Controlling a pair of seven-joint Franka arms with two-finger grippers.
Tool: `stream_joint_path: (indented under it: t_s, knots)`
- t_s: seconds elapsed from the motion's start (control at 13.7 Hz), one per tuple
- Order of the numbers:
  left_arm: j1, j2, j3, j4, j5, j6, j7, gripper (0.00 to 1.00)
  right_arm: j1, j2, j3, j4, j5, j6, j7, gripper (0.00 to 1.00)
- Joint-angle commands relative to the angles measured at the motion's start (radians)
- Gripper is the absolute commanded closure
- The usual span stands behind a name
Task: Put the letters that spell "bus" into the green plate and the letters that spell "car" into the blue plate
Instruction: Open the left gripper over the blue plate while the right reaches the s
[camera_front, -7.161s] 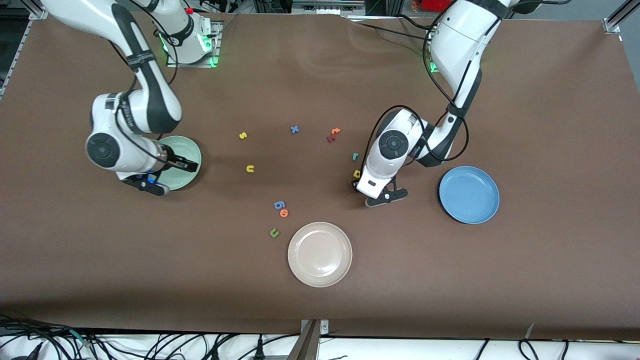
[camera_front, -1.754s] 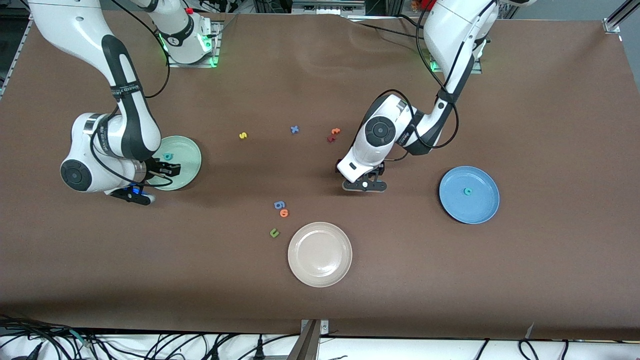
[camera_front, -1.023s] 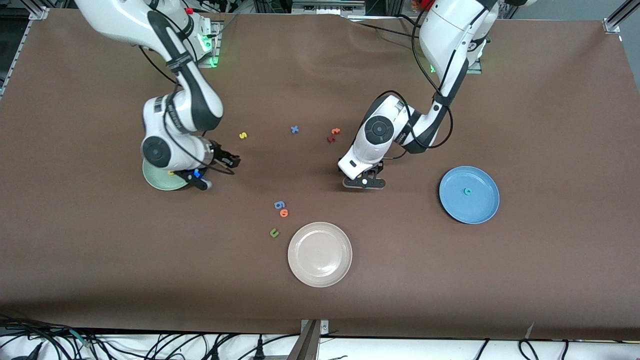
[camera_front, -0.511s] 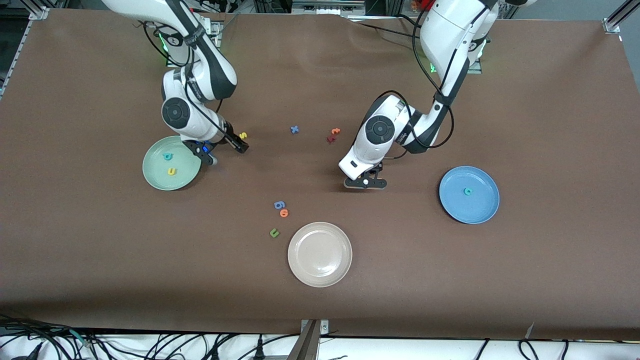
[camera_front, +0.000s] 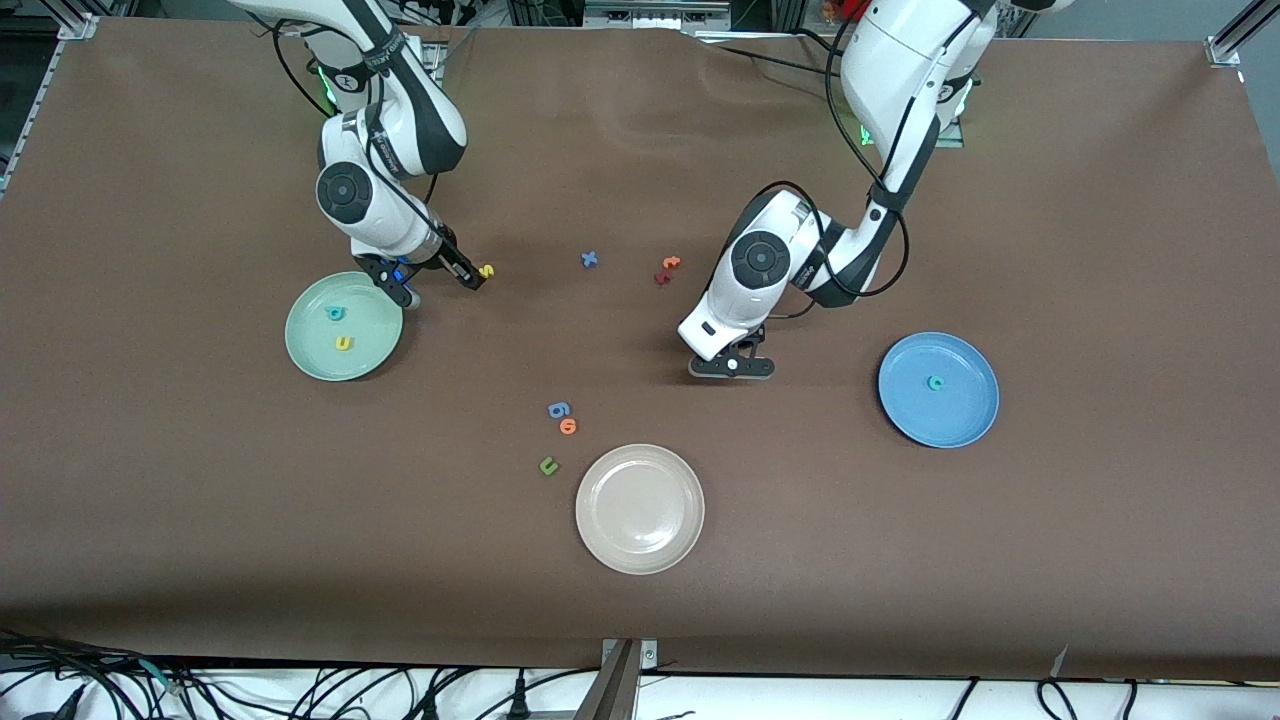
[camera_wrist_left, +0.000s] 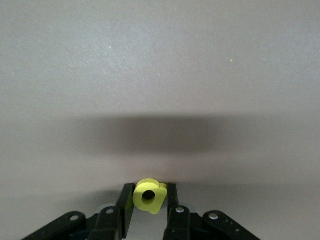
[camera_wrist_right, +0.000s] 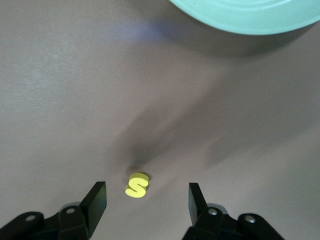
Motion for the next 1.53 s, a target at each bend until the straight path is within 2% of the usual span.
stream_joint_path:
  t_s: [0.0,0.22,0.58,0.88,1.02,1.24,1.46]
  knots:
    - [0.039,-0.035,0.008,0.057,0.024,-0.142,0.033,0.72,-0.008,0.028,0.032,-0.018,0.013,0.083,0.037,0.25]
    - [0.105,-0.089,0.01,0.089,0.025,-0.269,0.13,0.72,-0.008,0.081,0.06,-0.018,0.013,0.166,0.06,0.25]
    - [0.24,-0.161,0.007,0.082,0.082,-0.404,0.298,0.76,-0.006,0.095,0.065,-0.018,0.013,0.176,0.071,0.26]
    - [0.34,-0.174,0.007,0.074,0.085,-0.437,0.455,0.76,-0.006,0.095,0.069,-0.018,0.013,0.176,0.072,0.35]
    - [0.398,-0.174,0.007,0.063,0.085,-0.435,0.564,0.76,-0.008,0.095,0.088,-0.02,0.013,0.175,0.072,0.36]
    - [0.431,-0.206,0.007,0.016,0.085,-0.425,0.611,0.76,-0.008,0.101,0.088,-0.018,0.013,0.175,0.072,0.53]
    - [0.477,-0.226,0.005,-0.042,0.127,-0.367,0.67,0.77,-0.008,0.1,0.088,-0.018,0.013,0.175,0.061,0.54]
